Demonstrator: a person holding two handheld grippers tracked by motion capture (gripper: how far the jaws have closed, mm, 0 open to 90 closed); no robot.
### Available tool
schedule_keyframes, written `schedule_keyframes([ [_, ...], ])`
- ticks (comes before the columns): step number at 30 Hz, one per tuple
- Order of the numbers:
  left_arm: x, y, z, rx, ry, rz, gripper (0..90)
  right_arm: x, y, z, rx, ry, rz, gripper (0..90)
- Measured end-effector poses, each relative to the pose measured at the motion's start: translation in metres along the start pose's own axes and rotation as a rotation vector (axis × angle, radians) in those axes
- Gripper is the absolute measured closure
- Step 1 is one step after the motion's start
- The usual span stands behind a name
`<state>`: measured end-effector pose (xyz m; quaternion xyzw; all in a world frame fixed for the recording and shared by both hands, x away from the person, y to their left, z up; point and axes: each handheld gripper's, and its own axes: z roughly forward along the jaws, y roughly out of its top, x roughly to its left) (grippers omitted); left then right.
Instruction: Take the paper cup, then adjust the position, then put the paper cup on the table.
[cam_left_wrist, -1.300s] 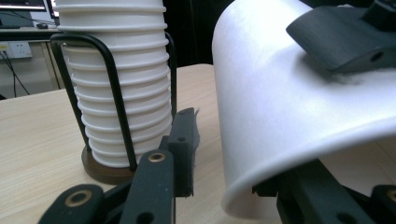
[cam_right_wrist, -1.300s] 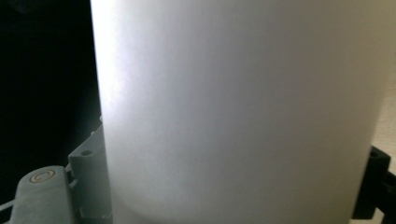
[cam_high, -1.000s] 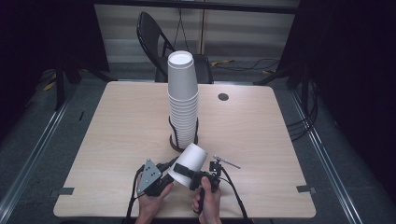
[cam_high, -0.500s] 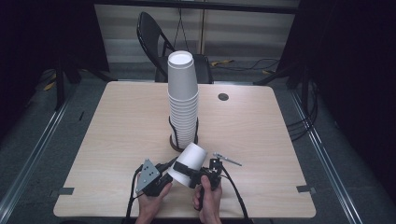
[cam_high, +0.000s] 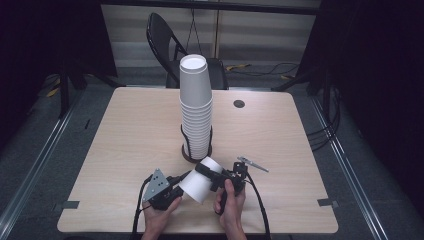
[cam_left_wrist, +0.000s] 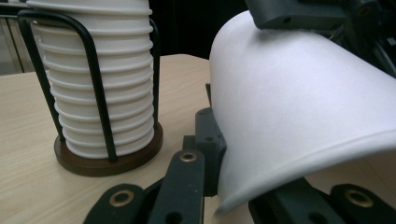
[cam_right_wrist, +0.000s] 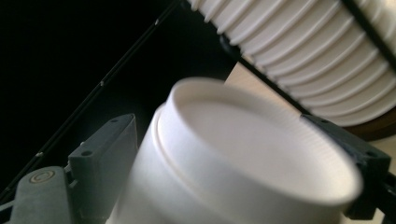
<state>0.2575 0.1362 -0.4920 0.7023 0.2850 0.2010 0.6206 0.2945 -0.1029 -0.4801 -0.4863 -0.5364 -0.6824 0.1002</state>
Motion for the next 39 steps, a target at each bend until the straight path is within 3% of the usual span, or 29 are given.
schedule_keyframes([
  [7, 0.001, 0.0, -0.002, 0.026, -0.003, 0.009, 86.0, -0.002, 0.008, -0.013, -0.047, -0.031, -0.035, 13.3],
  [10, 0.004, 0.001, -0.003, 0.038, 0.0, -0.003, 86.2, -0.003, 0.013, -0.021, -0.065, -0.09, -0.121, 13.0],
  [12, 0.006, 0.002, -0.004, 0.046, 0.011, -0.013, 86.2, -0.001, 0.014, -0.026, -0.084, -0.091, -0.179, 12.8],
  [13, 0.006, 0.002, -0.004, 0.046, 0.011, -0.013, 86.2, -0.001, 0.014, -0.026, -0.084, -0.091, -0.179, 12.8],
  [14, 0.008, 0.004, -0.006, 0.062, 0.011, -0.012, 86.3, 0.001, 0.013, -0.031, -0.105, -0.107, -0.252, 12.8],
  [15, 0.008, 0.004, -0.006, 0.062, 0.011, -0.012, 86.2, 0.001, 0.013, -0.031, -0.105, -0.107, -0.252, 12.8],
  [16, 0.01, 0.006, -0.007, 0.07, 0.003, -0.012, 86.3, 0.003, 0.012, -0.034, -0.109, -0.12, -0.313, 12.7],
  [18, 0.012, 0.007, -0.009, 0.088, 0.011, -0.001, 86.3, 0.005, 0.012, -0.036, -0.092, -0.142, -0.367, 12.8],
  [22, 0.015, 0.008, -0.011, 0.09, 0.027, -0.022, 86.4, 0.004, 0.009, -0.037, -0.056, -0.167, -0.394, 12.8],
  [24, 0.018, 0.009, -0.012, 0.101, 0.032, -0.014, 86.4, 0.004, 0.006, -0.037, -0.055, -0.176, -0.446, 12.9],
  [25, 0.018, 0.009, -0.012, 0.101, 0.032, -0.014, 86.4, 0.004, 0.006, -0.037, -0.055, -0.176, -0.446, 12.9],
  [26, 0.019, 0.009, -0.012, 0.107, 0.022, -0.024, 86.3, 0.004, 0.004, -0.037, -0.078, -0.199, -0.506, 12.9],
  [28, 0.019, 0.009, -0.012, 0.114, 0.026, -0.021, 86.3, 0.004, 0.003, -0.037, -0.079, -0.204, -0.53, 12.9],
  [29, 0.02, 0.009, -0.014, 0.118, 0.023, -0.019, 86.3, 0.005, 0.001, -0.037, -0.073, -0.218, -0.579, 12.8],
  [31, 0.02, 0.009, -0.014, 0.115, 0.022, -0.029, 86.3, 0.005, 0.0, -0.037, -0.066, -0.224, -0.591, 12.8],
  [34, 0.021, 0.009, -0.015, 0.125, 0.028, -0.026, 86.3, 0.007, -0.004, -0.036, -0.07, -0.25, -0.647, 12.7],
  [39, 0.022, 0.009, -0.016, 0.14, 0.034, -0.016, 86.3, 0.007, -0.007, -0.035, -0.06, -0.255, -0.663, 13.2],
])
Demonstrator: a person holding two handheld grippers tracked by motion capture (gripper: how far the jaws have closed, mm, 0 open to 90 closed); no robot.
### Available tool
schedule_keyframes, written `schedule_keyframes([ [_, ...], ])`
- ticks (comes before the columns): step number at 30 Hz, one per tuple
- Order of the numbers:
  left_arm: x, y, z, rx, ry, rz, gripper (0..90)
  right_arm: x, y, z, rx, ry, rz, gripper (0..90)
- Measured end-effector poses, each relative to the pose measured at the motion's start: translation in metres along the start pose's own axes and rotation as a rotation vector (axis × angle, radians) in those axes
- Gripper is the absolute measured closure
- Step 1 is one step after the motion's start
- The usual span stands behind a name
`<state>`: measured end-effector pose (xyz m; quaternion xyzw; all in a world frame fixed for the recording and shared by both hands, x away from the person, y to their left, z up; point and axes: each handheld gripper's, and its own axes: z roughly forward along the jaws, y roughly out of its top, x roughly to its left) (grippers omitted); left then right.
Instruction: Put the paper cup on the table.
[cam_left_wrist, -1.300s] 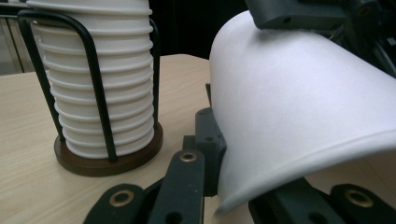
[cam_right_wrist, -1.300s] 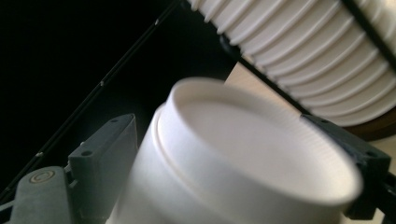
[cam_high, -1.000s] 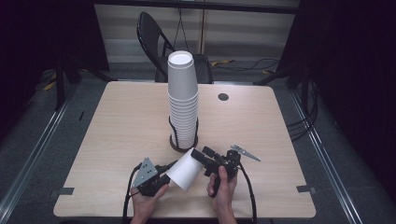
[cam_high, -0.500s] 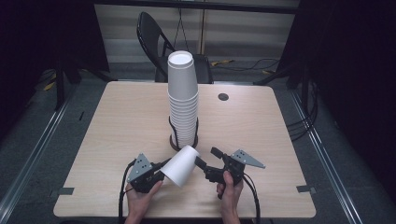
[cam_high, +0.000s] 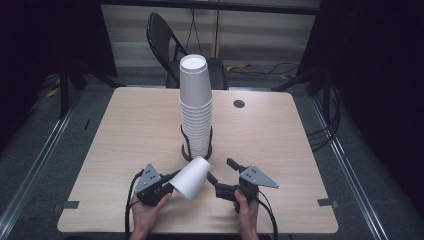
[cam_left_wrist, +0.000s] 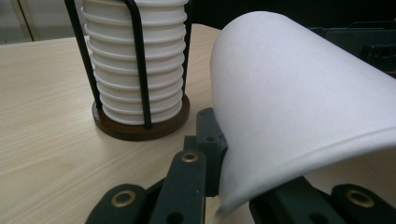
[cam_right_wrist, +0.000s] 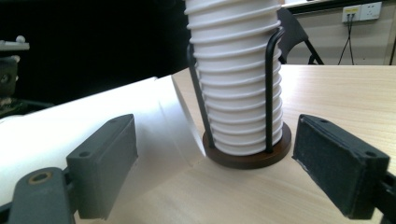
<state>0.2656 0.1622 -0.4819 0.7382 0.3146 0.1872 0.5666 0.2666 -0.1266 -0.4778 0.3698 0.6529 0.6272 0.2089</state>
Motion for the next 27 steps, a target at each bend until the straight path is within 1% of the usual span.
schedule_keyframes([
  [2, 0.001, 0.0, -0.001, 0.007, 0.0, 0.0, 86.2, 0.0, -0.001, -0.001, 0.017, 0.002, -0.012, 13.5],
  [3, 0.002, 0.001, -0.001, 0.015, 0.004, -0.006, 86.2, 0.0, -0.001, -0.001, 0.036, 0.011, -0.026, 13.6],
  [4, 0.002, 0.001, -0.001, 0.021, 0.008, -0.005, 86.2, -0.001, -0.002, -0.002, 0.087, 0.018, -0.054, 13.9],
  [5, 0.002, 0.002, -0.001, 0.024, 0.007, -0.004, 86.2, -0.001, -0.003, -0.002, 0.094, 0.019, -0.07, 13.9],
  [6, 0.003, 0.003, -0.001, 0.03, 0.006, 0.007, 86.2, -0.001, -0.003, -0.002, 0.094, 0.019, -0.07, 13.9],
  [7, 0.005, 0.005, -0.001, 0.051, 0.01, 0.022, 86.2, -0.001, -0.005, -0.002, 0.105, 0.018, -0.115, 13.8],
  [8, 0.005, 0.005, -0.001, 0.051, 0.01, 0.022, 86.2, -0.001, -0.005, -0.002, 0.104, 0.012, -0.126, 13.8],
  [9, 0.006, 0.008, -0.002, 0.063, 0.011, 0.035, 86.2, -0.001, -0.005, -0.002, 0.11, 0.026, -0.151, 13.8],
  [10, 0.006, 0.008, -0.002, 0.063, 0.011, 0.035, 86.2, -0.001, -0.005, -0.002, 0.11, 0.026, -0.151, 13.8],
  [11, 0.007, 0.01, -0.004, 0.073, 0.003, 0.023, 86.2, 0.0, -0.006, -0.002, 0.118, 0.039, -0.181, 13.8],
  [13, 0.008, 0.012, -0.003, 0.077, 0.004, 0.025, 86.2, 0.0, -0.007, -0.001, 0.131, 0.058, -0.208, 13.8],
  [14, 0.008, 0.012, -0.003, 0.077, 0.004, 0.025, 86.2, 0.0, -0.007, -0.001, 0.131, 0.058, -0.208, 13.8],
  [15, 0.009, 0.013, -0.004, 0.082, -0.004, 0.015, 86.2, 0.001, -0.008, 0.0, 0.153, 0.061, -0.229, 13.8],
  [16, 0.009, 0.013, -0.004, 0.082, -0.004, 0.015, 86.2, 0.001, -0.008, -0.001, 0.166, 0.074, -0.235, 13.7],
  [17, 0.01, 0.015, -0.003, 0.098, -0.006, 0.012, 86.2, 0.002, -0.009, -0.001, 0.167, 0.085, -0.24, 13.7],
  [18, 0.01, 0.015, -0.003, 0.098, -0.006, 0.012, 86.2, 0.002, -0.009, -0.001, 0.167, 0.085, -0.24, 13.7],
  [19, 0.01, 0.015, -0.003, 0.102, -0.026, -0.014, 86.2, 0.005, -0.009, -0.003, 0.172, 0.098, -0.255, 13.5],
  [21, 0.011, 0.016, -0.002, 0.106, -0.031, -0.013, 86.2, 0.006, -0.009, -0.003, 0.174, 0.093, -0.265, 13.5],
  [22, 0.011, 0.017, -0.001, 0.115, -0.031, -0.018, 86.2, 0.007, -0.01, -0.003, 0.173, 0.078, -0.271, 13.5],
  [23, 0.012, 0.018, -0.001, 0.124, -0.032, -0.018, 86.2, 0.007, -0.011, -0.004, 0.163, 0.073, -0.28, 13.4],
  [24, 0.012, 0.019, -0.001, 0.125, -0.038, -0.026, 86.2, 0.007, -0.011, -0.003, 0.17, 0.082, -0.279, 13.3],
  [25, 0.013, 0.02, -0.001, 0.137, -0.034, -0.024, 86.2, 0.007, -0.011, -0.003, 0.171, 0.08, -0.286, 13.3],
  [26, 0.014, 0.022, -0.001, 0.148, -0.034, -0.022, 86.1, 0.009, -0.012, -0.002, 0.191, 0.068, -0.327, 13.1],
  [27, 0.015, 0.023, -0.001, 0.147, -0.036, -0.027, 86.1, 0.01, -0.013, -0.001, 0.193, 0.069, -0.337, 13.0],
])
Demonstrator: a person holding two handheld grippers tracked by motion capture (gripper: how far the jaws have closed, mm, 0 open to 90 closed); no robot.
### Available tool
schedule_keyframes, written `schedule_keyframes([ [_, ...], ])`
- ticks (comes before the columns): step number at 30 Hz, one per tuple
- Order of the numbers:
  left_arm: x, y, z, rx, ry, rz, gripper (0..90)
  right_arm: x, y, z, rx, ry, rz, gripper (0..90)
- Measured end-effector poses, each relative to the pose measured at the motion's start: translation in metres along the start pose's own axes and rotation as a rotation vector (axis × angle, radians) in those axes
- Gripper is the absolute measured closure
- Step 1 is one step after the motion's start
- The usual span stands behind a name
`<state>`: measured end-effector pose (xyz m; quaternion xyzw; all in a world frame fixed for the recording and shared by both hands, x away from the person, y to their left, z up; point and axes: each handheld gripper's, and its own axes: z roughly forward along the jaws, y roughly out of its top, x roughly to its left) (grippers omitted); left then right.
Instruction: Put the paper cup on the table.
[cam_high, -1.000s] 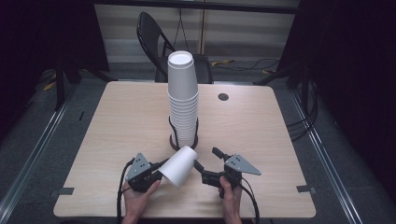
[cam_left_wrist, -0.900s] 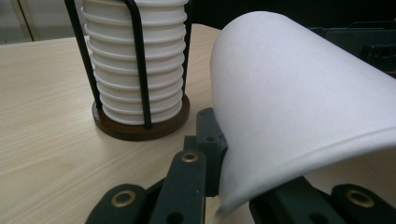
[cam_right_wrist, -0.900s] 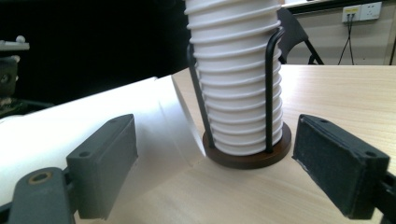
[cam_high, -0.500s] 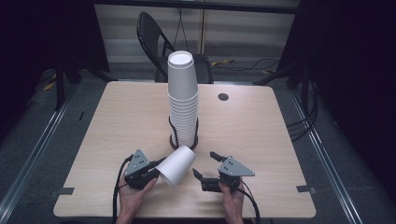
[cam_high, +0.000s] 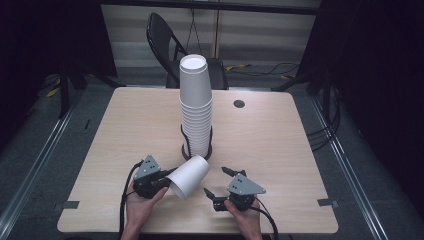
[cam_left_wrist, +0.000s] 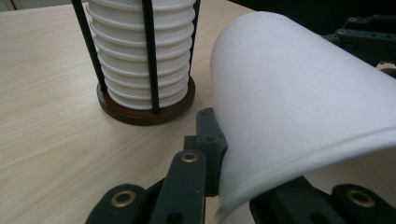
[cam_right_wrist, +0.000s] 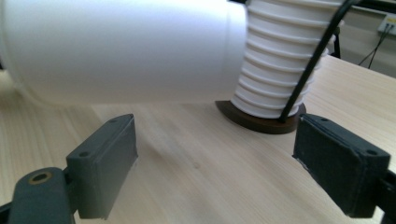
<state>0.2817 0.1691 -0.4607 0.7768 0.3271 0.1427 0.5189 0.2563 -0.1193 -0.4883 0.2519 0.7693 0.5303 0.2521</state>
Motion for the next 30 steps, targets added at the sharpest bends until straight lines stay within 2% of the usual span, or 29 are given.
schedule_keyframes([
  [1, 0.0, 0.0, 0.0, 0.0, 0.0, 0.0, 86.1, 0.0, 0.0, 0.0, 0.0, 0.0, 0.0, 13.0],
  [3, 0.002, 0.004, 0.0, 0.031, 0.001, 0.027, 86.2, 0.004, 0.0, 0.001, 0.001, 0.004, -0.056, 13.1],
  [6, 0.0, 0.009, 0.002, 0.069, -0.006, 0.047, 86.2, 0.009, 0.003, 0.001, 0.005, -0.018, -0.128, 13.1],
  [8, -0.001, 0.011, 0.003, 0.081, -0.006, 0.053, 86.2, 0.011, 0.003, 0.001, 0.001, -0.023, -0.142, 13.1],
  [10, 0.0, 0.017, 0.005, 0.124, -0.017, 0.075, 86.2, 0.014, 0.004, 0.003, 0.006, -0.039, -0.203, 13.1],
  [13, 0.001, 0.023, 0.005, 0.147, -0.006, 0.08, 86.3, 0.015, 0.005, 0.004, 0.007, -0.034, -0.224, 13.1],
  [14, 0.001, 0.027, 0.006, 0.157, -0.018, 0.083, 86.3, 0.017, 0.006, 0.004, 0.016, -0.039, -0.249, 13.1],
  [16, 0.0, 0.031, 0.007, 0.174, -0.014, 0.098, 86.2, 0.02, 0.007, 0.004, 0.025, -0.051, -0.284, 13.0],
  [21, -0.001, 0.035, 0.01, 0.216, -0.01, 0.104, 86.2, 0.023, 0.01, 0.004, 0.048, -0.061, -0.32, 13.0],
  [24, 0.0, 0.039, 0.012, 0.245, -0.027, 0.099, 86.2, 0.028, 0.011, 0.005, 0.063, -0.088, -0.387, 13.0],
  [25, 0.0, 0.039, 0.012, 0.245, -0.027, 0.099, 86.1, 0.028, 0.011, 0.005, 0.063, -0.088, -0.387, 13.0],
  [26, 0.0, 0.042, 0.011, 0.24, -0.014, 0.097, 86.1, 0.03, 0.012, 0.007, 0.069, -0.111, -0.423, 13.0],
  [27, 0.0, 0.042, 0.011, 0.24, -0.014, 0.097, 86.2, 0.03, 0.012, 0.007, 0.069, -0.111, -0.423, 13.0],
  [28, 0.001, 0.045, 0.011, 0.24, -0.019, 0.086, 86.2, 0.033, 0.012, 0.008, 0.066, -0.121, -0.452, 13.0],
  [30, 0.001, 0.048, 0.011, 0.247, -0.032, 0.076, 86.2, 0.035, 0.013, 0.009, 0.053, -0.138, -0.475, 13.1],
])
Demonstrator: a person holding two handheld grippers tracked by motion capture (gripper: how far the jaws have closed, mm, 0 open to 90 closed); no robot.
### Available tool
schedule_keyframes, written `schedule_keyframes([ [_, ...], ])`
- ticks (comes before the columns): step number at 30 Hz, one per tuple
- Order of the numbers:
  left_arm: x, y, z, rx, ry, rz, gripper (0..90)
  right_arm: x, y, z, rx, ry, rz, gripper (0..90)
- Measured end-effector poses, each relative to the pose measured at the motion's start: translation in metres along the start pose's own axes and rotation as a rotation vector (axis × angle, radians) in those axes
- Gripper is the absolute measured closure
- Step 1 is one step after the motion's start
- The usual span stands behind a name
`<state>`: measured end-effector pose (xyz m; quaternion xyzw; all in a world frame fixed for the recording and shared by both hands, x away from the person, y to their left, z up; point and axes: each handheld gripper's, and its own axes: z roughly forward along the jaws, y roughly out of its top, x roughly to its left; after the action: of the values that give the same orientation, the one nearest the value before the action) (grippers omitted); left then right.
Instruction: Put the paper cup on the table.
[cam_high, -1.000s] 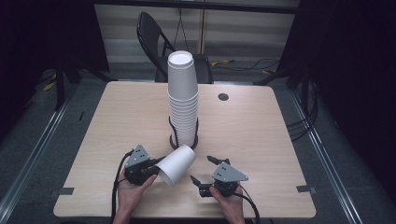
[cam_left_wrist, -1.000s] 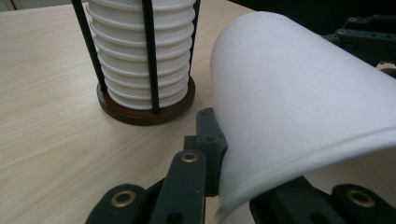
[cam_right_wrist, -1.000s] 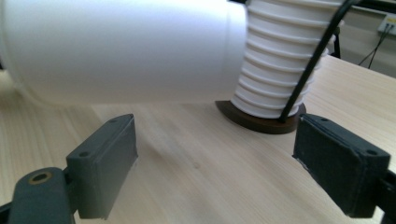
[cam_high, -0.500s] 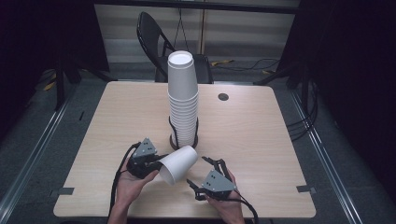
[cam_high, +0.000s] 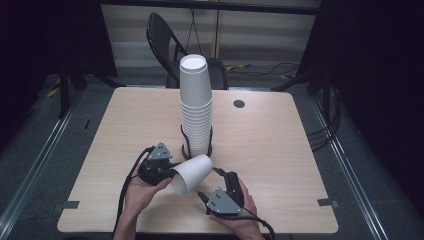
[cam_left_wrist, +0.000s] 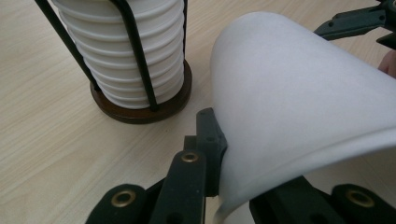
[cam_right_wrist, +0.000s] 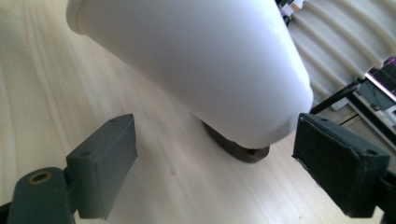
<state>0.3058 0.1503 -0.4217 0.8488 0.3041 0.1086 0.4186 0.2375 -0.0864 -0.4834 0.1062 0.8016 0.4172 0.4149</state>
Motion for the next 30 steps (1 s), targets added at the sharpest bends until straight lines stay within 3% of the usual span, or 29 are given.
schedule_keyframes([
  [3, 0.0, 0.003, 0.001, 0.025, -0.012, 0.005, 86.2, 0.001, 0.001, 0.0, -0.008, 0.003, -0.005, 13.2],
  [4, -0.001, 0.005, 0.003, 0.057, -0.021, 0.006, 86.2, 0.001, 0.003, 0.0, -0.016, -0.008, -0.02, 13.2],
  [7, -0.003, 0.007, 0.006, 0.081, -0.033, 0.017, 86.3, 0.002, 0.005, 0.0, -0.015, -0.023, -0.067, 13.2],
  [12, -0.006, 0.01, 0.01, 0.1, -0.043, 0.023, 86.3, 0.005, 0.01, 0.002, -0.011, -0.032, -0.139, 13.0],
  [15, -0.007, 0.011, 0.01, 0.113, -0.043, 0.03, 86.3, 0.006, 0.012, 0.004, -0.017, -0.033, -0.146, 11.4],
  [18, -0.006, 0.013, 0.011, 0.129, -0.053, 0.032, 86.4, 0.012, 0.015, 0.007, -0.018, -0.05, -0.204, 11.0],
  [22, -0.006, 0.014, 0.013, 0.15, -0.065, 0.03, 86.5, 0.015, 0.019, 0.009, -0.021, -0.035, -0.262, 10.4],
  [30, -0.007, 0.018, 0.016, 0.136, -0.08, 0.007, 87.0, 0.017, 0.029, 0.014, -0.053, -0.024, -0.285, 9.0],
])
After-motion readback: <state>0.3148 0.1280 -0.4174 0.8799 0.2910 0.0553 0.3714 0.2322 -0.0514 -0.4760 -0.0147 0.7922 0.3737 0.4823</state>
